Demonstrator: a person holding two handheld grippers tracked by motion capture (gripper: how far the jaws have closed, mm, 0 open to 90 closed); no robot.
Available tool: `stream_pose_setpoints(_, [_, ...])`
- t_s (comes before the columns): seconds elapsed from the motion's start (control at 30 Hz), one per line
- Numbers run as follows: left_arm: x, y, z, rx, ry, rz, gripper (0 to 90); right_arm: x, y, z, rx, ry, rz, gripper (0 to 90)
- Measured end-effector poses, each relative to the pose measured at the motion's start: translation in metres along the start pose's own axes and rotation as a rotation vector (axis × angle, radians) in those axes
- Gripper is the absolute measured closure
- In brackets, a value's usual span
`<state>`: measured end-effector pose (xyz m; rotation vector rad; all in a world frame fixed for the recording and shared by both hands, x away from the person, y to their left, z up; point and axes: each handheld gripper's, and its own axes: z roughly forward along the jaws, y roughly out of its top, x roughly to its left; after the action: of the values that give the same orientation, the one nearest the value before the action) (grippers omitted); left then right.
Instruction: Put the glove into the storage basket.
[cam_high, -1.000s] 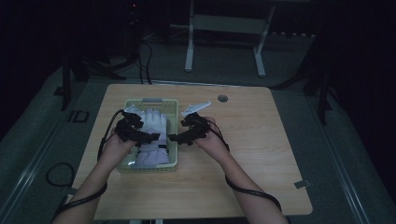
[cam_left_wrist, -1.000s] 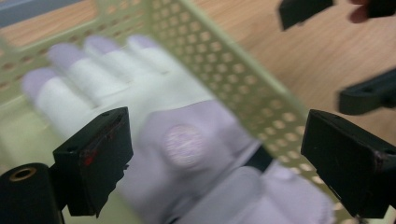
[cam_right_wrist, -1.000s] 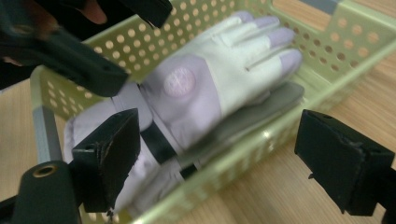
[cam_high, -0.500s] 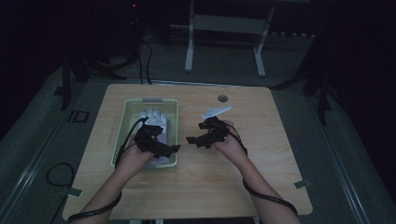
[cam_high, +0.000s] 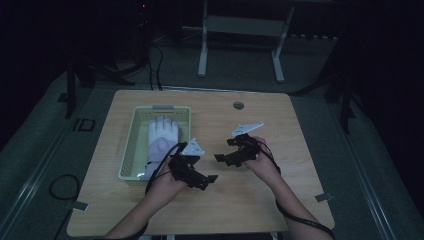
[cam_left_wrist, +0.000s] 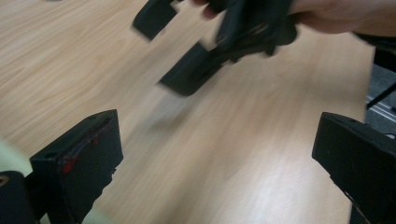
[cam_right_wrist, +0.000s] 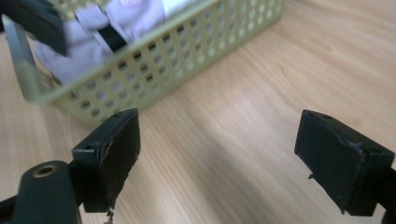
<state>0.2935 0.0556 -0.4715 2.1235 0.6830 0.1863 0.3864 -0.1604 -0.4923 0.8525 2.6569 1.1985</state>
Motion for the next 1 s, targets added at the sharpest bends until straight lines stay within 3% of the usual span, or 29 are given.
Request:
stream_pose_setpoints(0.17, [-0.031,0.001,0.014,0.014,-0.052,0.056,2.0,-0.004,-0.021,-0.006,0.009,-0.004,0.004,14.4])
stream_pose_setpoints(0.33, [-0.049,-0.002,0.03,0.035,-0.107,0.069,2.0,-0.007,-0.041,-0.012,0.014,0.007,0.013,14.3])
stream_pose_setpoints(0.43, [-0.056,-0.005,0.04,0.046,-0.119,0.084,2.0,-0.008,-0.053,-0.018,0.012,0.01,0.015,14.3])
stream_pose_setpoints(0.7, [-0.067,-0.015,0.07,0.08,-0.198,0.095,2.1,-0.015,-0.083,-0.033,-0.006,0.024,0.025,14.5])
stream_pose_setpoints(1.0, [-0.078,-0.026,0.091,0.043,-0.249,0.105,2.1,-0.023,-0.114,-0.044,-0.002,0.031,0.021,14.4])
